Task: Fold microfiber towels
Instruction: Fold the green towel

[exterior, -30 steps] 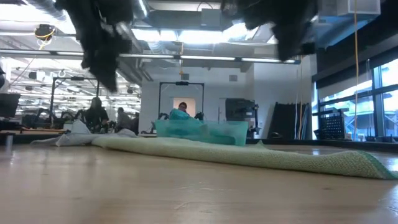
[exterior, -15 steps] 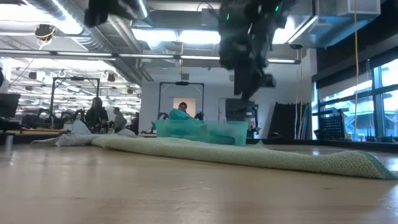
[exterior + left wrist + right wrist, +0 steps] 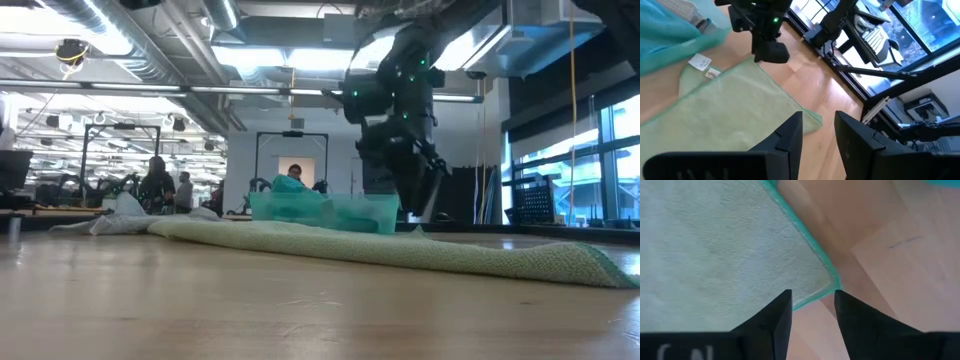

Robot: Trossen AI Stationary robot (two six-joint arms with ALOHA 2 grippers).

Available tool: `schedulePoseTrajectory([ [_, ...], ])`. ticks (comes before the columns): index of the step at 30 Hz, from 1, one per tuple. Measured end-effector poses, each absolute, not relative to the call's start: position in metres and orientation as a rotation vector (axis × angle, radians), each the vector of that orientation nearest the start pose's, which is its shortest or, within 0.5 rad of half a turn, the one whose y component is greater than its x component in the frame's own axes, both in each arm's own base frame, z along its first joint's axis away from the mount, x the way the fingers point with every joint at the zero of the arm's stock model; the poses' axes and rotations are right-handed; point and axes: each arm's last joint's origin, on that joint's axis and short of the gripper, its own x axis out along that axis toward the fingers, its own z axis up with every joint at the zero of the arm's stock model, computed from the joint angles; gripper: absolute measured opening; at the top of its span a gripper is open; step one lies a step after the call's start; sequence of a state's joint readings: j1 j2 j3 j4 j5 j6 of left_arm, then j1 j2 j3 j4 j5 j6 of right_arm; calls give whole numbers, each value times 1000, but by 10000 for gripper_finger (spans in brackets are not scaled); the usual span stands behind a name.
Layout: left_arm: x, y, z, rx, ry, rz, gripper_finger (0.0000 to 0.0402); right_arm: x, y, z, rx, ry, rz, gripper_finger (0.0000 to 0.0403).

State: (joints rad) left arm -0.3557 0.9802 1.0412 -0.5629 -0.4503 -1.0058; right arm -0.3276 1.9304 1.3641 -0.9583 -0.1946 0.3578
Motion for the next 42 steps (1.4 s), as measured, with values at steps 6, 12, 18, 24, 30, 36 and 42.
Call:
schedulePoseTrajectory([
  [6,193,-63,348,-810,380,320,108,338,-119,168,652,1460,-407,150],
  [12,198,-65,346,-827,383,323,108,331,-127,155,703,1475,-404,160],
  [18,199,-66,345,-826,386,324,108,322,-123,138,768,1497,-353,190],
  [24,199,-66,345,-823,390,325,108,322,-121,136,768,1478,-342,193],
  [30,198,-66,344,-816,400,330,108,329,-121,138,788,1416,-291,189],
  [36,198,-65,343,-796,408,329,108,334,-115,138,770,1405,-272,157],
  [42,198,-65,343,-788,409,327,108,335,-108,137,760,1425,-250,81],
])
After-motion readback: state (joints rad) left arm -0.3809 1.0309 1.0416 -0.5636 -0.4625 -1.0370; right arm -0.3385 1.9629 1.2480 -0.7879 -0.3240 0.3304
